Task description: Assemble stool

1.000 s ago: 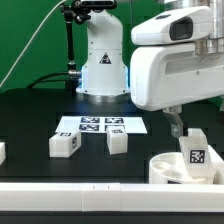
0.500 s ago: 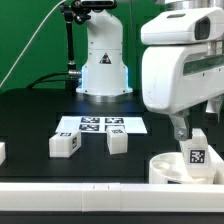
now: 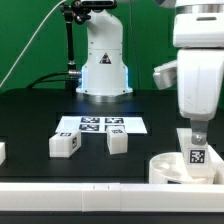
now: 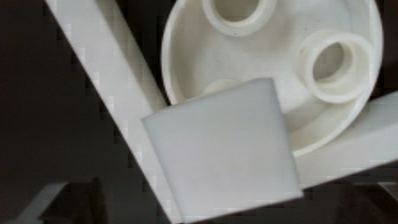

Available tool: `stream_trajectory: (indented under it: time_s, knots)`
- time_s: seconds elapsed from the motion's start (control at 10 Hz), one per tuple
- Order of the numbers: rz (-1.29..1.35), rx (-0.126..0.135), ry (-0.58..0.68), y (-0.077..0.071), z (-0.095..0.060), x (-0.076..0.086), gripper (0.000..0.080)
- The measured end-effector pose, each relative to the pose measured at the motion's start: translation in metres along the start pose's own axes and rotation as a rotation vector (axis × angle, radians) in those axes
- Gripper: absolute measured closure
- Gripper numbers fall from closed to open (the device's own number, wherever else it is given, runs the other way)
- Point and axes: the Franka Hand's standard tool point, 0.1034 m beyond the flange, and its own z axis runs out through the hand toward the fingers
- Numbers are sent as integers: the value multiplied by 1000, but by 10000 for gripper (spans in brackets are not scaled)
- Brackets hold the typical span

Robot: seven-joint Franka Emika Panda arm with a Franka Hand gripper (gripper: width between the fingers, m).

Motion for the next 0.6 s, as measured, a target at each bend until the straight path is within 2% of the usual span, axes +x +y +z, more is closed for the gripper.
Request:
stream_trajectory:
  time_s: [0.4, 0.5, 0.6]
  knots:
    - [-37, 9, -14, -1, 8, -1, 151]
    - [-27, 9, -14, -2, 9, -1, 270]
    - [-25, 9, -14, -1, 9, -1, 270]
